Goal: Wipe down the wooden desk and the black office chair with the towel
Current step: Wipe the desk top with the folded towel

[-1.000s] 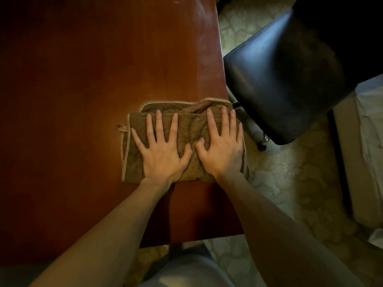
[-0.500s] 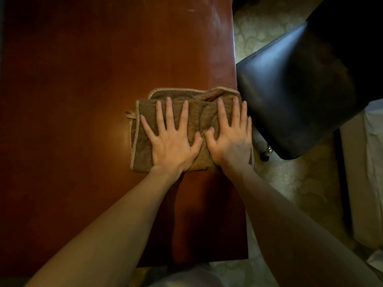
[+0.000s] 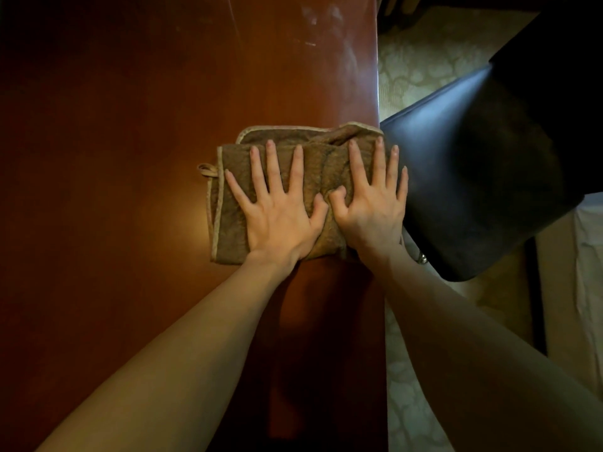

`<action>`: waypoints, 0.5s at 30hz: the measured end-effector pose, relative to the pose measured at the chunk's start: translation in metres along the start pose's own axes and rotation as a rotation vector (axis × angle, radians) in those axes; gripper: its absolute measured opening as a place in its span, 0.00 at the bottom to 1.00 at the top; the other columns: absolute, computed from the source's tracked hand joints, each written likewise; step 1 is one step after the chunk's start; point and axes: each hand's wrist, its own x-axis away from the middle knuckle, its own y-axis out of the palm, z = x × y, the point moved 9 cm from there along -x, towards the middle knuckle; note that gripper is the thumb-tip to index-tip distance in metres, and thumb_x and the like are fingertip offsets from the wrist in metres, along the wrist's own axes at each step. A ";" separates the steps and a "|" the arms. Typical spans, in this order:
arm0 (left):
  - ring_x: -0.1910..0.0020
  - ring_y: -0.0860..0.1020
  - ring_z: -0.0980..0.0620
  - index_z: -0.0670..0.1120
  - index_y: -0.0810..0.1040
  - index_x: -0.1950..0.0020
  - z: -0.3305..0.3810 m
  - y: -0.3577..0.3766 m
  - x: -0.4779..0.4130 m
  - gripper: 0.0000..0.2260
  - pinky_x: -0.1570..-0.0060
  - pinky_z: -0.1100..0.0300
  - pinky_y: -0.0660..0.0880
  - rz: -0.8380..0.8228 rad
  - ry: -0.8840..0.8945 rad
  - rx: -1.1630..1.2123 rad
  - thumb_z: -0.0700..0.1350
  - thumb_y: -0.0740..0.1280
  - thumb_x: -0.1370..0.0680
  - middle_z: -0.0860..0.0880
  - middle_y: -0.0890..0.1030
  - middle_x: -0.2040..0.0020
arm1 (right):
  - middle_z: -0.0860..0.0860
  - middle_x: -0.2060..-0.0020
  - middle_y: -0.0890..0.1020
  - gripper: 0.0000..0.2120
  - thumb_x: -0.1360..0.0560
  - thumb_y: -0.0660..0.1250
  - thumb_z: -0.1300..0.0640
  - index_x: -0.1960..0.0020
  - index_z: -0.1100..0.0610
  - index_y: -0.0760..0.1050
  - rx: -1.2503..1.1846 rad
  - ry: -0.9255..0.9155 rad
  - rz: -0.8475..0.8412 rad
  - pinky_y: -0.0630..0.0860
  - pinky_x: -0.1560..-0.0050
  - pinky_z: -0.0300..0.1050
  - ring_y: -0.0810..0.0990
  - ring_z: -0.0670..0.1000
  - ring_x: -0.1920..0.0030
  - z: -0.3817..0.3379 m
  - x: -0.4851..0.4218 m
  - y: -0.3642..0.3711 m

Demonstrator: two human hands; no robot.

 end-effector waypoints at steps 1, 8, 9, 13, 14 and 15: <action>0.17 0.44 0.37 0.52 0.48 0.15 0.001 0.000 -0.006 0.35 0.28 0.24 0.45 0.004 -0.004 0.000 0.65 0.48 0.19 0.40 0.46 0.16 | 0.57 0.18 0.52 0.35 0.23 0.52 0.41 0.17 0.47 0.54 0.004 -0.002 -0.004 0.48 0.20 0.64 0.47 0.60 0.18 0.000 -0.008 0.000; 0.17 0.44 0.37 0.52 0.48 0.15 0.008 0.000 -0.049 0.34 0.28 0.24 0.45 0.021 -0.039 0.019 0.64 0.47 0.19 0.40 0.46 0.16 | 0.56 0.17 0.50 0.35 0.22 0.52 0.41 0.17 0.47 0.52 0.006 -0.016 -0.036 0.45 0.20 0.63 0.44 0.59 0.18 0.001 -0.054 0.002; 0.17 0.44 0.37 0.52 0.48 0.15 0.009 0.000 -0.056 0.34 0.28 0.24 0.44 0.026 -0.049 0.024 0.64 0.47 0.19 0.40 0.46 0.16 | 0.56 0.17 0.51 0.35 0.23 0.52 0.41 0.17 0.47 0.53 0.004 -0.018 -0.030 0.45 0.20 0.64 0.45 0.60 0.18 0.001 -0.062 0.002; 0.17 0.44 0.37 0.52 0.48 0.15 0.013 0.000 -0.080 0.34 0.28 0.24 0.44 0.012 -0.083 0.021 0.63 0.47 0.19 0.40 0.46 0.16 | 0.57 0.18 0.53 0.34 0.23 0.52 0.42 0.18 0.47 0.55 -0.004 -0.040 0.007 0.46 0.20 0.64 0.48 0.61 0.18 0.001 -0.092 0.002; 0.17 0.44 0.37 0.52 0.47 0.15 0.013 0.000 -0.084 0.34 0.28 0.24 0.44 0.007 -0.092 0.023 0.63 0.46 0.19 0.40 0.46 0.16 | 0.57 0.18 0.54 0.34 0.23 0.52 0.42 0.18 0.47 0.55 -0.008 -0.052 0.007 0.47 0.20 0.64 0.48 0.61 0.18 0.001 -0.097 0.003; 0.17 0.44 0.37 0.52 0.47 0.15 0.013 -0.001 -0.088 0.34 0.28 0.24 0.44 0.008 -0.098 0.022 0.63 0.47 0.19 0.40 0.46 0.16 | 0.57 0.18 0.53 0.34 0.23 0.52 0.42 0.18 0.47 0.55 -0.013 -0.069 0.005 0.46 0.20 0.64 0.48 0.61 0.18 -0.001 -0.104 0.003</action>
